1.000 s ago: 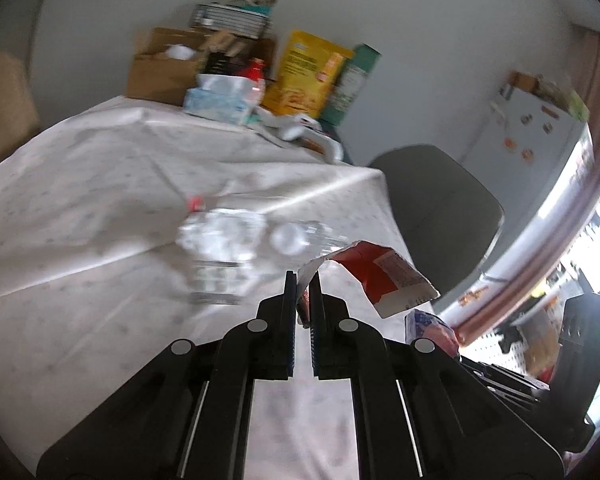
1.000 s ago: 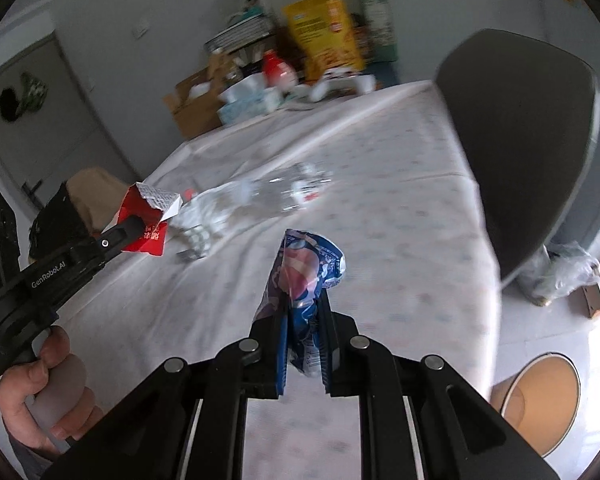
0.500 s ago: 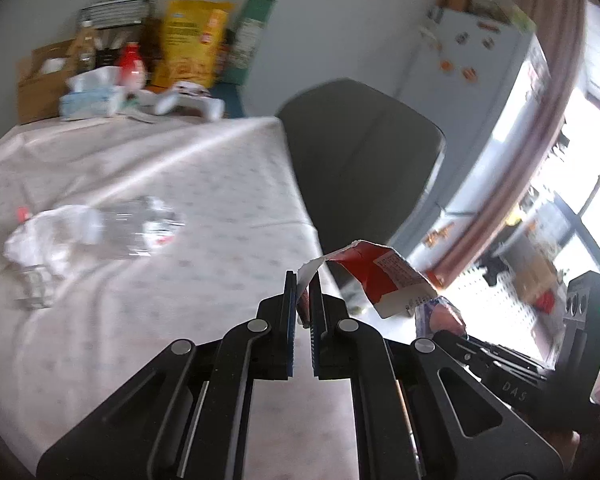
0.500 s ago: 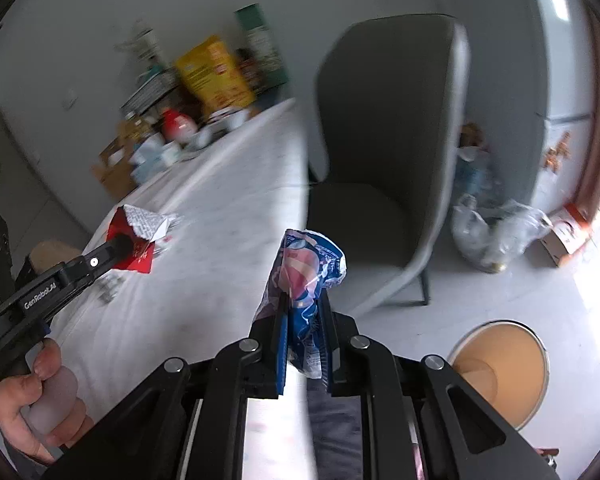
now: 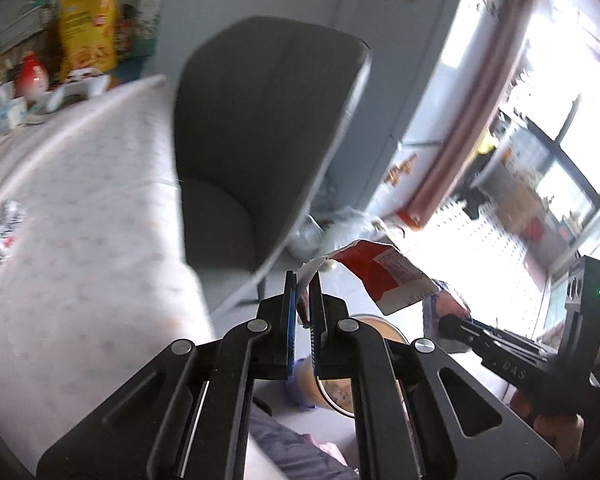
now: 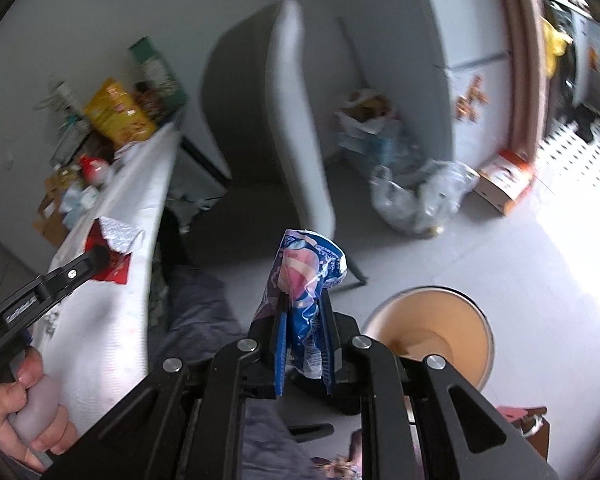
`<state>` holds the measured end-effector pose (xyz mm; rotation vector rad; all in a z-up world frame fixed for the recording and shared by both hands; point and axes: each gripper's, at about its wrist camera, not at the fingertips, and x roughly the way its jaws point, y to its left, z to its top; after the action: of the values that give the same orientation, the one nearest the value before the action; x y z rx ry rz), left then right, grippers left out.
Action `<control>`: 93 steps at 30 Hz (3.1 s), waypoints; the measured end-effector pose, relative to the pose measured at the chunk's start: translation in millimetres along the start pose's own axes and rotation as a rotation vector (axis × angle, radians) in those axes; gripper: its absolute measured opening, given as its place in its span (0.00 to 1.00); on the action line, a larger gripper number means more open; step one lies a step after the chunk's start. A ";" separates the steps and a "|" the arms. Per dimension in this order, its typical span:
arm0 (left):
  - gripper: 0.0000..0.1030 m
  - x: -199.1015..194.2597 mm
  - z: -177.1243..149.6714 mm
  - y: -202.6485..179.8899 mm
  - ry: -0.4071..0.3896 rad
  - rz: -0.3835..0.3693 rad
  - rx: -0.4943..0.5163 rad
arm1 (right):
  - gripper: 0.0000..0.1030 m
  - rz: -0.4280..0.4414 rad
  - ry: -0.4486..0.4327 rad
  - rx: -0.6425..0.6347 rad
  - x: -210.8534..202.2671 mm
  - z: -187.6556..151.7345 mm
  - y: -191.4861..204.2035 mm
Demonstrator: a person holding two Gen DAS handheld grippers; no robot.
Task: Collect trash
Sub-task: 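Carry the blue packet and red wrapper in both tools to the bin, then open the right tool then the left tool over the bin, then bring both open tools back over the table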
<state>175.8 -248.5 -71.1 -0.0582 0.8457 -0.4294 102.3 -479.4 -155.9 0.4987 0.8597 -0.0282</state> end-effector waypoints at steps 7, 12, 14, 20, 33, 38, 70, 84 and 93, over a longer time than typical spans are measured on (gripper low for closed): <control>0.06 29.0 -5.9 -30.4 0.067 -0.014 0.050 | 0.59 -0.054 0.045 0.095 20.4 -12.4 -58.3; 0.06 43.8 -8.1 -48.9 0.100 -0.023 0.079 | 0.62 -0.075 0.030 0.159 15.2 -13.6 -92.7; 0.06 50.9 -9.7 -56.8 0.116 -0.031 0.094 | 0.63 -0.083 0.012 0.174 7.5 -12.3 -102.7; 0.07 73.8 -14.8 -88.9 0.173 -0.088 0.136 | 0.65 -0.120 -0.055 0.227 -22.0 -7.6 -134.4; 0.91 64.1 -7.2 -90.2 0.117 -0.125 0.075 | 0.70 -0.136 -0.093 0.273 -34.9 -5.5 -150.0; 0.93 32.8 6.1 -55.8 0.055 -0.102 0.005 | 0.89 -0.107 -0.134 0.245 -33.1 -2.9 -122.4; 0.94 -159.0 -21.8 225.7 -0.302 0.173 -0.384 | 0.93 0.117 -0.085 -0.145 1.3 18.2 164.9; 0.94 -168.2 -71.7 303.6 -0.264 0.272 -0.492 | 0.93 0.150 -0.043 -0.290 18.9 0.2 267.1; 0.94 -144.8 -90.4 326.3 -0.178 0.304 -0.527 | 0.93 0.159 -0.019 -0.358 30.8 -14.8 307.2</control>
<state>137.4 116.7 -99.4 -0.4426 0.7581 0.0916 179.9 -195.7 -60.8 0.2286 0.7829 0.2619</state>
